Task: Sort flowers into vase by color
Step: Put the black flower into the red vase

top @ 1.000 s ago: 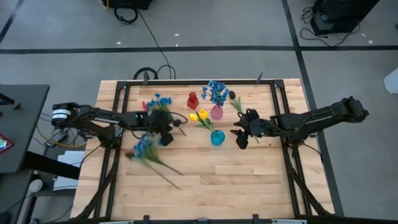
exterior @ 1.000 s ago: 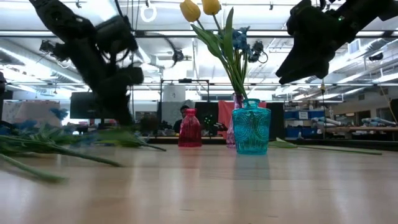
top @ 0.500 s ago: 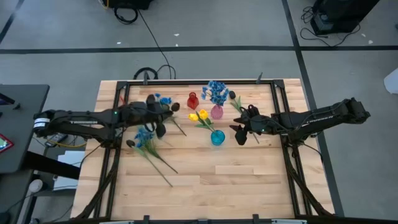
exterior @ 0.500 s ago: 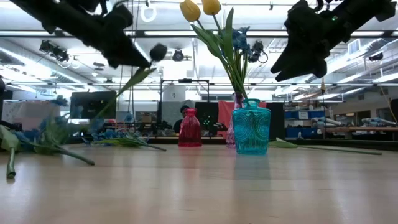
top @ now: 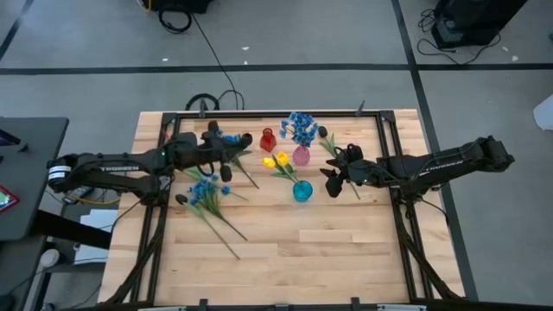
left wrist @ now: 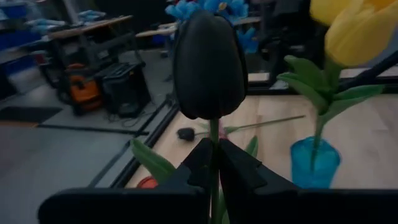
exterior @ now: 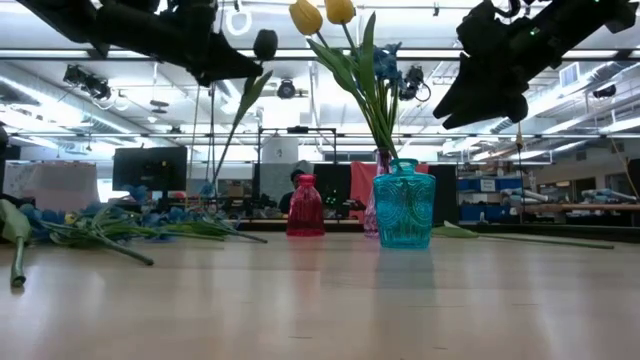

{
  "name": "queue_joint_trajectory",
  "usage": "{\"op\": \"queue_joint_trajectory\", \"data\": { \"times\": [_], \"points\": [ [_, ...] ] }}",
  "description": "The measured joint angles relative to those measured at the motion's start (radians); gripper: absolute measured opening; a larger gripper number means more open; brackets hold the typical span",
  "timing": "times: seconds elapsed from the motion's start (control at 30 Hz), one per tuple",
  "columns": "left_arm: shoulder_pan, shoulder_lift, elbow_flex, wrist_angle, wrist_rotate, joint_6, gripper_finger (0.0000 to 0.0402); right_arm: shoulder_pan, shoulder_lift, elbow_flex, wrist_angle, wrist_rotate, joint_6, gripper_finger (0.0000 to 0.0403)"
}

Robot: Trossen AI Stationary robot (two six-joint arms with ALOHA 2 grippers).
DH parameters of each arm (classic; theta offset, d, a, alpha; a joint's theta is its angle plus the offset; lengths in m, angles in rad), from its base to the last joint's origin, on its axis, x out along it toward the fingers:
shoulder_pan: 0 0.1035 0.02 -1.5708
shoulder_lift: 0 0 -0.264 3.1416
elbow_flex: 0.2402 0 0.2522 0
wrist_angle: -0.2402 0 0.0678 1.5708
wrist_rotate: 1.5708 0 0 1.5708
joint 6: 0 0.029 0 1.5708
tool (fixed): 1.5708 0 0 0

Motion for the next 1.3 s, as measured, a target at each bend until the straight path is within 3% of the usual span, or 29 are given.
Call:
{"op": "queue_joint_trajectory", "data": {
  "times": [0.23,0.4,0.8,1.1,1.3],
  "points": [
    [0.065,0.040,0.000,0.145,0.114,0.093,0.0032,-0.015,0.000,0.000,0.018,0.153,0.008,0.0196],
    [0.139,0.081,0.000,0.290,0.270,0.103,0.0032,-0.056,0.000,0.000,0.060,0.122,0.000,0.0196],
    [0.254,0.180,0.000,0.462,0.467,0.061,0.0032,-0.072,0.000,0.000,0.073,0.107,-0.007,0.0196],
    [0.345,0.392,0.000,0.831,0.634,-0.048,0.0032,-0.091,0.000,0.000,0.084,0.098,-0.044,0.0196],
    [0.384,0.541,0.014,1.129,0.641,-0.153,0.0032,-0.140,0.000,0.000,0.084,0.063,-0.082,0.0196]
  ]
}}
